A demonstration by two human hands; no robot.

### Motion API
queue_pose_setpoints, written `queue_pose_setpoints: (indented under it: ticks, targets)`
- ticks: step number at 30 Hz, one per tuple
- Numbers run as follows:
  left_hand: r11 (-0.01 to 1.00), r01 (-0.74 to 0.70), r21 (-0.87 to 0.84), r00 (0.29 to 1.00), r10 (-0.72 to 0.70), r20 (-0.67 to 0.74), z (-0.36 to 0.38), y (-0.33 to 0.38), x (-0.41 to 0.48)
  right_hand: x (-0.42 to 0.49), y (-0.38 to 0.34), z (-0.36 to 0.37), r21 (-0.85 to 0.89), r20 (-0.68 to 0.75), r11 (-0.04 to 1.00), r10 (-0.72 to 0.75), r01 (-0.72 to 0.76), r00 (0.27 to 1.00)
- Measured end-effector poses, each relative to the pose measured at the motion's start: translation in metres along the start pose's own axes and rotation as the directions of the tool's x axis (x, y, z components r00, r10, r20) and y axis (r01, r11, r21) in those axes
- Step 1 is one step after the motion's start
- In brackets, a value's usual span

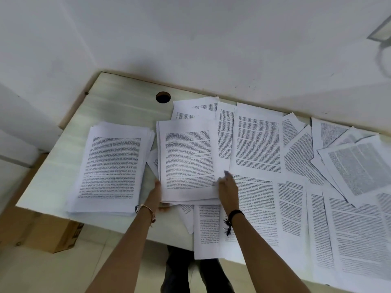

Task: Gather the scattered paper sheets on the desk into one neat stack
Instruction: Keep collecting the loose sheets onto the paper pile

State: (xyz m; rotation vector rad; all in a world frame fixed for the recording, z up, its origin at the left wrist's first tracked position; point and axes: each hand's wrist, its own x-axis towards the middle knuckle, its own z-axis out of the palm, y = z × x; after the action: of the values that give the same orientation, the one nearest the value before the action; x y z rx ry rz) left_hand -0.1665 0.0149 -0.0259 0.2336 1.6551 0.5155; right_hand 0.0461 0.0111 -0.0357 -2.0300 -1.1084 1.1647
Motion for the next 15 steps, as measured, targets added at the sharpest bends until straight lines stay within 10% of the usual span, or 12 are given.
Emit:
queue_pose_setpoints:
  ticks: [6, 10, 15]
  targets:
    - [0.985, -0.131, 0.114, 0.989, 0.123, 0.078, 0.007, 0.003, -0.004, -0.002, 0.006, -0.004, 0.191, 0.116, 0.98, 0.024, -0.046, 0.993]
    - [0.992, -0.081, -0.097, 0.975, 0.099, 0.197, 0.02, 0.003, -0.004, -0.006, 0.004, -0.005, 0.791, 0.095, 0.583, 0.181, -0.185, 0.979]
    - [0.992, -0.082, 0.091, 0.881, 0.029, 0.472, 0.056, -0.003, -0.022, -0.002, -0.005, 0.004, 0.805, 0.069, 0.558, 0.253, -0.204, 0.965]
